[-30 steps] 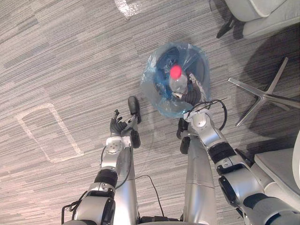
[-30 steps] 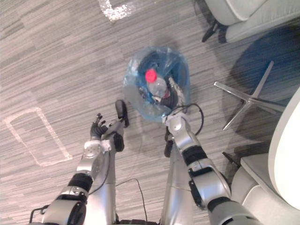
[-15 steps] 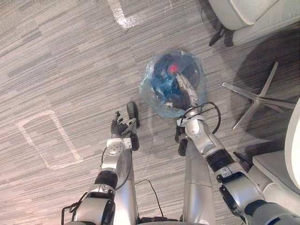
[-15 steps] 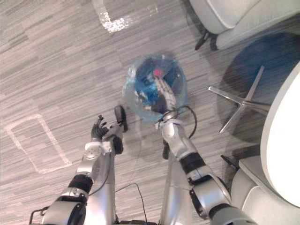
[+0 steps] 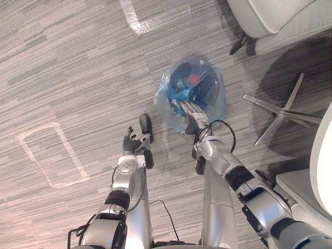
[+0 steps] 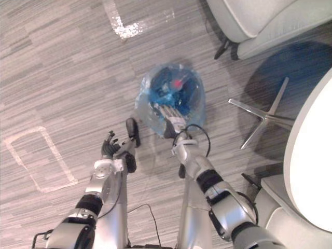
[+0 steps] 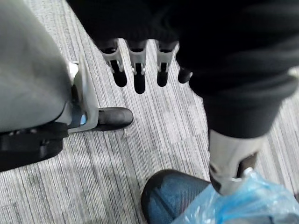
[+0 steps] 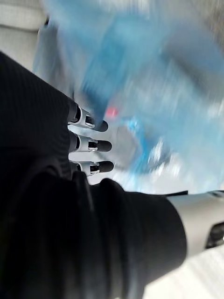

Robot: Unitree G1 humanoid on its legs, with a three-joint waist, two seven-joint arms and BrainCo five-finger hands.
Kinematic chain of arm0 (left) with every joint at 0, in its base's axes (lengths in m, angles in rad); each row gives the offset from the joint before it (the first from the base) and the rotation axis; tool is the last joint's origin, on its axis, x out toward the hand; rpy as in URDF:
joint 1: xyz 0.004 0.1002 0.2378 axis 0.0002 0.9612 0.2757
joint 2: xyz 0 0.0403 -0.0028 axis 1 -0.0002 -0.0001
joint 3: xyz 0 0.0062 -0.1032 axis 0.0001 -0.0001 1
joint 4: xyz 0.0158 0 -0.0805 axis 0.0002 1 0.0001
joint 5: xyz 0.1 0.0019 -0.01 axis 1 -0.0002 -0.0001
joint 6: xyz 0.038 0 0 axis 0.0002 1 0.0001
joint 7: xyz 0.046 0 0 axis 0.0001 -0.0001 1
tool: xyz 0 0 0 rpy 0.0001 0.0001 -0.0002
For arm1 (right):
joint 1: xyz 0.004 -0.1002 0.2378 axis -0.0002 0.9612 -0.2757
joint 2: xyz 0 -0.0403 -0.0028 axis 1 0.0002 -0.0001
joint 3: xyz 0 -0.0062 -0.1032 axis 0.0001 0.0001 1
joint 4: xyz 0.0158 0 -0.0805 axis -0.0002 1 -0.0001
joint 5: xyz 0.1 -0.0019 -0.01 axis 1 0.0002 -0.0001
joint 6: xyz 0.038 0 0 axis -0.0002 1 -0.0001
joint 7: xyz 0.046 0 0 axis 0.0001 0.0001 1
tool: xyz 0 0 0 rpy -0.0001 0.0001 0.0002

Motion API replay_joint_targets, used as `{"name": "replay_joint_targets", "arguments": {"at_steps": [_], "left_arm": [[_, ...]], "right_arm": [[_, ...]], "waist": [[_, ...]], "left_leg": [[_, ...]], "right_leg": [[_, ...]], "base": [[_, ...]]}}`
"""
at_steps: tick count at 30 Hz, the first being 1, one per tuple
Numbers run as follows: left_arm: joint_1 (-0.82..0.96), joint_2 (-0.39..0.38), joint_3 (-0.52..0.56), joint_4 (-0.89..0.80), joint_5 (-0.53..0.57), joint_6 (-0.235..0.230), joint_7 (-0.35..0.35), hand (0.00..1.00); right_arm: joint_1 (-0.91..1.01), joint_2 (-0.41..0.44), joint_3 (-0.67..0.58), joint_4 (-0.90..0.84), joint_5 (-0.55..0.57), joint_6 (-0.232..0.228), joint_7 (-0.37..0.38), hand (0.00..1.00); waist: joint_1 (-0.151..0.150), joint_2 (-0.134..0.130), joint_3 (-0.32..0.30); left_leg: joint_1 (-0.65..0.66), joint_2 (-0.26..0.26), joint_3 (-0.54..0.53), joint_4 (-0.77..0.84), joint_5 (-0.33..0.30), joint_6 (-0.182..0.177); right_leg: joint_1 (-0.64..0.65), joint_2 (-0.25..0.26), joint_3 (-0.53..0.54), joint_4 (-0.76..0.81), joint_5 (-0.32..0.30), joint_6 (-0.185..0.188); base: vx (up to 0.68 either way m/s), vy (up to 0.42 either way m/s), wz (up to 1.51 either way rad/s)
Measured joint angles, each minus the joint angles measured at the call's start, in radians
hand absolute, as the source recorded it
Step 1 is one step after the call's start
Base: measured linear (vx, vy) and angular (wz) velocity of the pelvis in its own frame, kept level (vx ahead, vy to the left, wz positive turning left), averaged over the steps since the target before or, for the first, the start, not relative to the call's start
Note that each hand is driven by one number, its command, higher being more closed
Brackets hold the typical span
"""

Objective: Gather rubbish on tea table into small bin, then transfer packed bag to large trash can.

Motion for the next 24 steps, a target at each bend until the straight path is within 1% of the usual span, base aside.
{"name": "replay_joint_targets", "arguments": {"at_steps": [3, 7, 10, 14, 15, 21, 24], "left_arm": [[-0.015, -0.001, 0.004, 0.019, -0.014, -0.003, 0.002, 0.00], [-0.048, -0.001, 0.017, 0.025, -0.021, -0.011, 0.014, 0.00], [-0.057, -0.010, 0.017, 0.026, -0.038, -0.011, 0.015, 0.00], [-0.064, -0.018, 0.017, 0.026, -0.040, -0.013, 0.017, 0.00], [-0.064, -0.018, 0.017, 0.025, -0.040, -0.017, 0.018, 0.00], [-0.070, -0.038, 0.017, 0.025, -0.041, -0.018, 0.020, 0.00], [-0.074, -0.045, 0.017, 0.017, -0.040, -0.020, 0.020, 0.00]], "right_arm": [[-0.038, 0.019, -0.028, 0.068, -0.019, 0.027, -0.006, 0.00], [-0.092, 0.034, -0.082, 0.118, -0.019, 0.044, -0.018, 0.00], [-0.114, 0.042, -0.130, 0.145, -0.019, 0.061, -0.021, 0.00], [-0.115, 0.050, -0.149, 0.168, -0.019, 0.071, -0.023, 0.00], [-0.113, 0.058, -0.157, 0.171, -0.019, 0.072, -0.023, 1.00], [-0.111, 0.092, -0.177, 0.201, -0.020, 0.081, -0.025, 1.00], [-0.109, 0.104, -0.185, 0.201, -0.019, 0.081, -0.026, 1.00]], "waist": [[0.003, 0.000, 0.000], [0.006, 0.001, 0.000], [0.014, 0.001, 0.000], [0.020, 0.001, 0.000], [0.021, 0.001, 0.000], [0.036, 0.001, 0.001], [0.039, 0.002, 0.001]], "left_leg": [[-0.007, -0.005, 0.003, -0.018, 0.017, 0.001], [-0.052, -0.010, 0.002, -0.022, 0.034, 0.002], [-0.055, -0.015, -0.001, -0.022, 0.036, 0.003], [-0.057, -0.021, -0.006, -0.027, 0.032, 0.007], [-0.061, -0.021, -0.009, -0.027, 0.027, 0.001], [-0.074, -0.026, -0.010, -0.027, 0.034, 0.003], [-0.075, -0.033, -0.011, -0.026, 0.038, 0.003]], "right_leg": [[-0.012, -0.008, -0.008, -0.001, -0.001, -0.001], [-0.060, -0.012, -0.009, 0.012, -0.001, -0.001], [-0.063, -0.016, -0.010, 0.018, -0.003, -0.002], [-0.065, -0.024, -0.019, 0.018, -0.008, -0.004], [-0.067, -0.025, -0.023, 0.018, -0.009, -0.005], [-0.079, -0.029, -0.025, 0.027, -0.012, -0.005], [-0.085, -0.037, -0.025, 0.038, -0.023, -0.004]], "base": [[0.01, -0.009, 0.13], [0.01, 0.000, 0.02], [0.01, -0.001, 0.07], [-0.01, 0.004, 0.05], [-0.02, 0.006, 0.07], [0.00, 0.001, 0.03], [0.00, -0.008, 0.09]]}}
